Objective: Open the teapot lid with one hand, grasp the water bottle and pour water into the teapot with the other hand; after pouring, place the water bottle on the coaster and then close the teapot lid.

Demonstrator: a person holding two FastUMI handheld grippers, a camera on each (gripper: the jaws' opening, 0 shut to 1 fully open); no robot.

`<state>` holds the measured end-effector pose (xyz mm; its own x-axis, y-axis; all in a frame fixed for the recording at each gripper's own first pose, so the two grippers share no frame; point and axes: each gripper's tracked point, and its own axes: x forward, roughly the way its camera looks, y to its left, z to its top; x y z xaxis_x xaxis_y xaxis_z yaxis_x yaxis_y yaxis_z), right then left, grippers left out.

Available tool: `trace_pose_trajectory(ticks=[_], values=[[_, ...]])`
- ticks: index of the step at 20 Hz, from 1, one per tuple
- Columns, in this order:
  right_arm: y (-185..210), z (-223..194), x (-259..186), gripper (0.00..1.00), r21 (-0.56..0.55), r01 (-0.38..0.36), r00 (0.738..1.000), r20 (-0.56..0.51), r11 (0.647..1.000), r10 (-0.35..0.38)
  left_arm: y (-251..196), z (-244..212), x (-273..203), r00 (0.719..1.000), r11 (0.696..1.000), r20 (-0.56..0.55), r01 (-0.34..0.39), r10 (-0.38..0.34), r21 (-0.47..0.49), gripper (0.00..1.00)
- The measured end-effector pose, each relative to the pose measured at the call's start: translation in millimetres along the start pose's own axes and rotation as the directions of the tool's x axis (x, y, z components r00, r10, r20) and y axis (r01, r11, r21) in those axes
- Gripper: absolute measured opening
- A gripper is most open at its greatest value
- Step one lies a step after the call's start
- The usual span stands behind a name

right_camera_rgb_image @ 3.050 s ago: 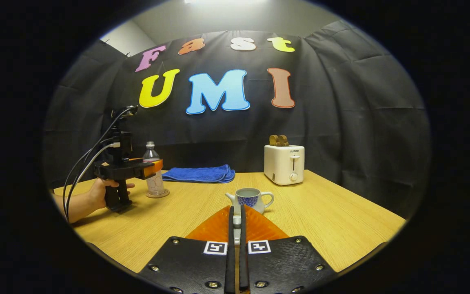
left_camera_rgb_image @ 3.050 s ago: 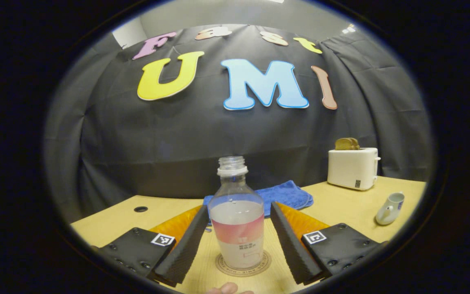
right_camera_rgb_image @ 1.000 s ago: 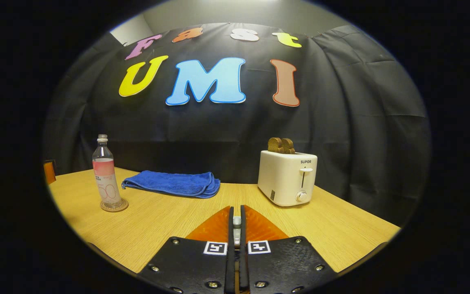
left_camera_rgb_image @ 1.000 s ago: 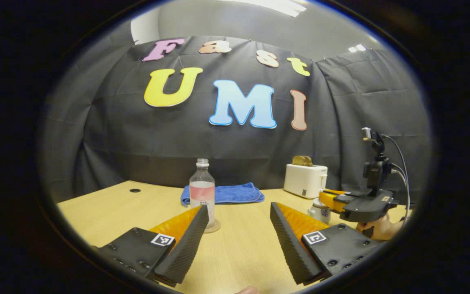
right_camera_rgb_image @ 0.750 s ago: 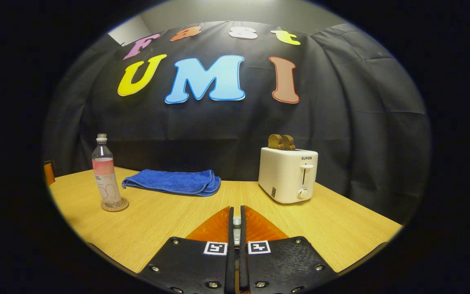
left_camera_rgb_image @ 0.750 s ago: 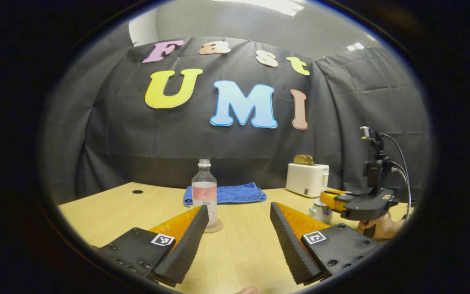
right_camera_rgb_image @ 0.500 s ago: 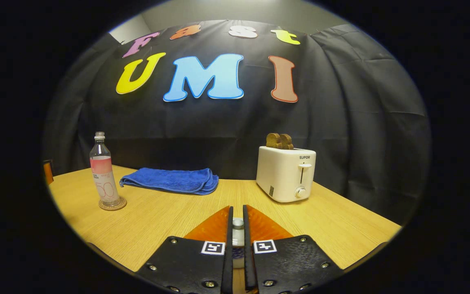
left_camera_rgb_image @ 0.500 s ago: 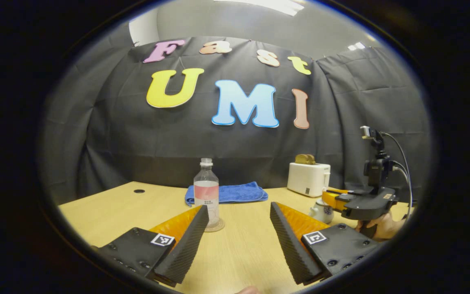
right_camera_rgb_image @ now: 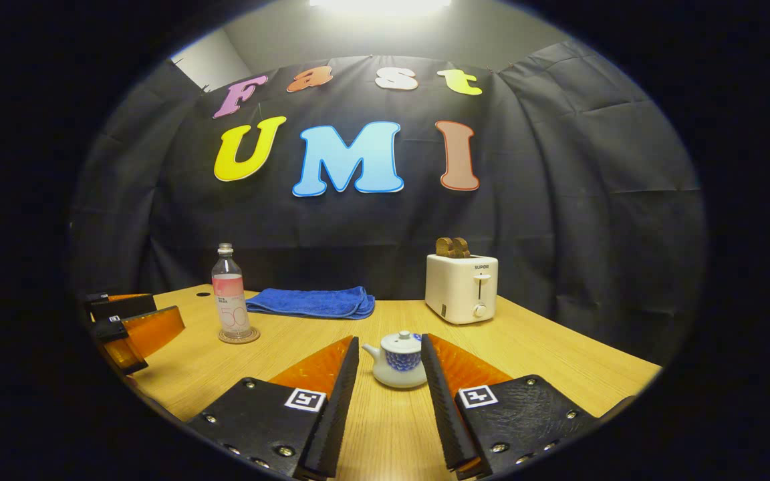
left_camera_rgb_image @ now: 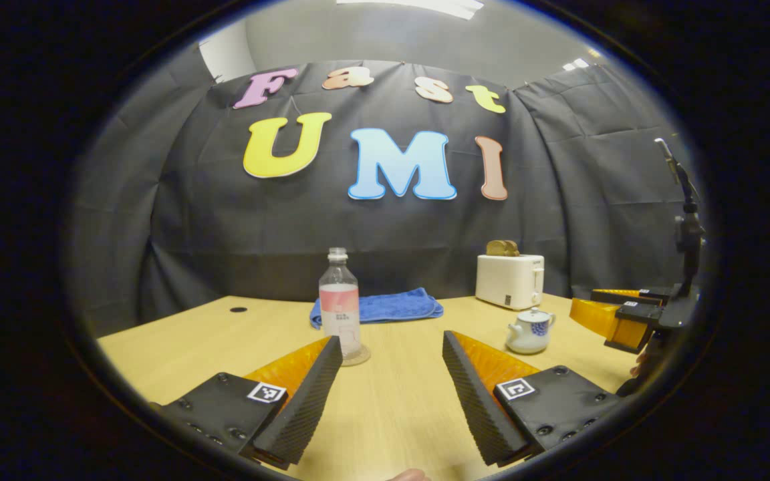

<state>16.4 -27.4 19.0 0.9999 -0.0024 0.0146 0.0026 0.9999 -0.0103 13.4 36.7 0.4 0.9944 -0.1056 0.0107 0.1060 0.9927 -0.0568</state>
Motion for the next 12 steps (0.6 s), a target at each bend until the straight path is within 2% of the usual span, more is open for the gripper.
trace_pose_trajectory(ticks=[2,6,9,12], values=[[14.0,-5.2,-9.2,0.59,0.009,-0.027,1.000,-0.014,1.000,0.027,-10.1,-5.5,-6.5,1.000,1.000,0.004,-0.010,0.011,-0.020,1.00],[32.9,-17.1,-17.4,0.61,0.010,-0.054,0.998,-0.034,0.998,0.055,-14.7,-5.6,-15.3,0.999,0.999,0.012,-0.041,0.041,0.010,1.00],[35.8,-17.8,-18.5,0.63,0.007,-0.022,1.000,-0.008,1.000,0.022,-16.2,-11.6,-16.6,0.996,0.994,-0.003,-0.087,0.088,0.059,1.00],[35.6,-17.9,-17.6,0.65,0.009,0.005,1.000,-0.013,1.000,-0.005,-16.5,-10.6,-19.2,0.994,0.993,0.001,-0.109,0.109,0.054,1.00]])
